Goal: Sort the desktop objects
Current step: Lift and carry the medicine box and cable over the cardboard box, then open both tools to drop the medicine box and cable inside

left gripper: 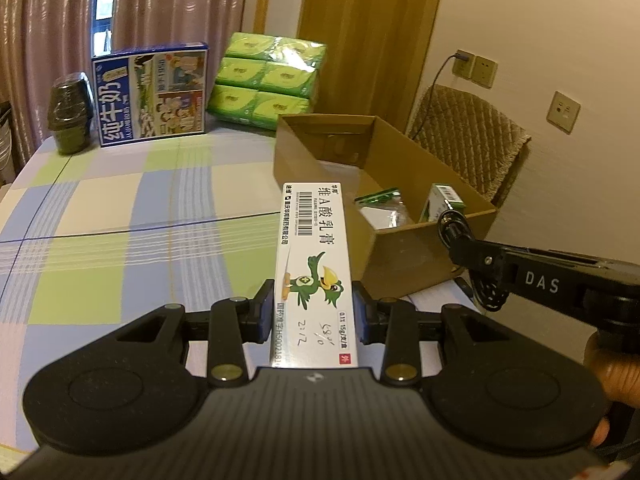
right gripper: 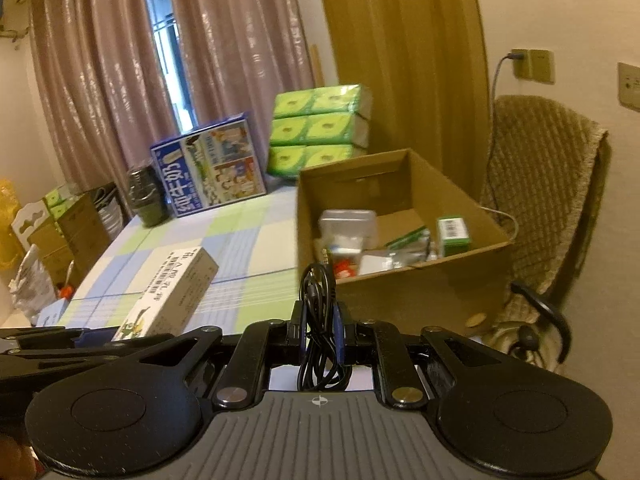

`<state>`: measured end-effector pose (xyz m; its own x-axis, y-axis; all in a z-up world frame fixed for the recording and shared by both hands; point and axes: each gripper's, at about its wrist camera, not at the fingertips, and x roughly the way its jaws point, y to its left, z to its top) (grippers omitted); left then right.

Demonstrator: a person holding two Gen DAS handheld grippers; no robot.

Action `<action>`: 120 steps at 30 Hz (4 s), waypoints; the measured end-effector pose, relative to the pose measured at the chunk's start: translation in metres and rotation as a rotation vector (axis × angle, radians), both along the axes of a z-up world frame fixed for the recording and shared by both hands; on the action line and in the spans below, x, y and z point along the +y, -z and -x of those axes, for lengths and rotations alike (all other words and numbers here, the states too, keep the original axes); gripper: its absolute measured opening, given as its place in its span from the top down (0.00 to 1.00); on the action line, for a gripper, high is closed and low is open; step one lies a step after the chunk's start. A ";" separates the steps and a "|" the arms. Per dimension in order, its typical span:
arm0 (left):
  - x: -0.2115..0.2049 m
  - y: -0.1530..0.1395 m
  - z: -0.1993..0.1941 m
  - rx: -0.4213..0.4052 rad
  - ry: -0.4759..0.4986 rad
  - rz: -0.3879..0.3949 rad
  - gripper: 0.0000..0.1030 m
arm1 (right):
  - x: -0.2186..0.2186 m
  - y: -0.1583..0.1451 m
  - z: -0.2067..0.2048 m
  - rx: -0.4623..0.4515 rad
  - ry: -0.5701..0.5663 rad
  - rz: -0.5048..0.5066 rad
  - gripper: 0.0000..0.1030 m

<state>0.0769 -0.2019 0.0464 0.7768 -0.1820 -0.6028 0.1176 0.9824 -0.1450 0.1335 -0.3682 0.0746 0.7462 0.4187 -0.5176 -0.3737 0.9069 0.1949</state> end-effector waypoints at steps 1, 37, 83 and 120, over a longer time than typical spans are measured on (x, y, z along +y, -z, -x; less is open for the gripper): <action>-0.002 0.000 0.000 0.001 0.005 0.003 0.68 | -0.004 -0.001 0.000 -0.001 0.008 0.001 0.90; -0.073 -0.007 -0.021 0.015 0.106 0.046 0.68 | -0.061 -0.016 -0.023 -0.036 0.085 0.022 0.90; -0.072 -0.009 -0.162 0.034 0.047 0.100 0.68 | -0.028 -0.029 -0.162 -0.047 -0.029 0.110 0.90; -0.059 0.010 -0.195 0.044 0.051 0.063 0.67 | -0.006 -0.011 -0.196 -0.001 -0.044 0.100 0.90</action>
